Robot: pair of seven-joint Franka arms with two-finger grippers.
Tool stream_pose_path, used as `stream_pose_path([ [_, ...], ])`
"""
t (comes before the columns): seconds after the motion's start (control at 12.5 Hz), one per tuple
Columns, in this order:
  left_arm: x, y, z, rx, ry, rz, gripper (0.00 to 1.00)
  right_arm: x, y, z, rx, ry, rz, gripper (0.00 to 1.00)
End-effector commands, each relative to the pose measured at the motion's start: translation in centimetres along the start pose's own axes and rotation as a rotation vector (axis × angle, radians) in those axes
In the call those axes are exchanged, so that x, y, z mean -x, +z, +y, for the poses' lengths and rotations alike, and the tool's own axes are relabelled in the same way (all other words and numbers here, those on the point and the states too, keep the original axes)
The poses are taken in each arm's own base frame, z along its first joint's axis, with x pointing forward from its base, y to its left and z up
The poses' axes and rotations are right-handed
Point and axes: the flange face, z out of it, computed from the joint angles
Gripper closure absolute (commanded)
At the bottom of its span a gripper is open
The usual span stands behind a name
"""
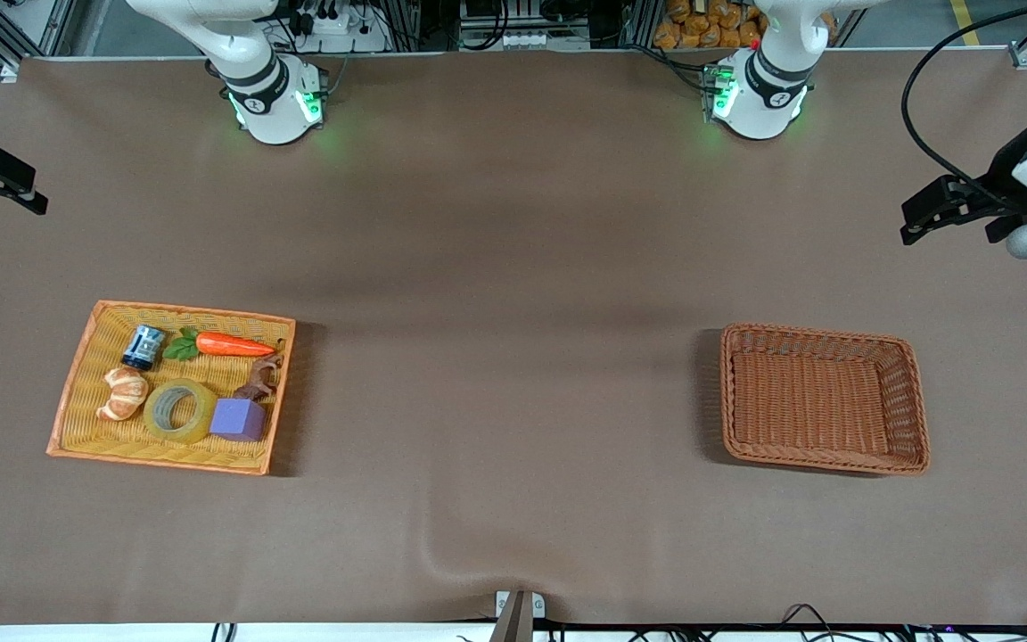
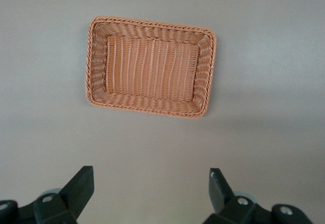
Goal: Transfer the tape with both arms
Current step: 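Move the right gripper toward the orange tray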
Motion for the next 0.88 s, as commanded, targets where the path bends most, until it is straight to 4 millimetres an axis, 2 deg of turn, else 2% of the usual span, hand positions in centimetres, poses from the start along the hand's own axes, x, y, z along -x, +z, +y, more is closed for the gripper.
stream_pose_path([
  [0.0, 0.3, -0.3, 0.8, -0.022, 0.015, 0.002, 0.0, -0.1, 0.3, 0.0, 0.013, 0.008, 0.001, 0.0],
  [0.56, 0.2, -0.3, 0.7, -0.019, 0.013, 0.003, 0.0, -3.5, 4.7, 0.2, 0.012, 0.004, -0.022, 0.0],
  [0.8, 0.2, -0.1, 0.9, -0.02, 0.015, 0.001, 0.0, -6.0, 8.7, 1.3, 0.013, 0.014, -0.051, 0.0],
])
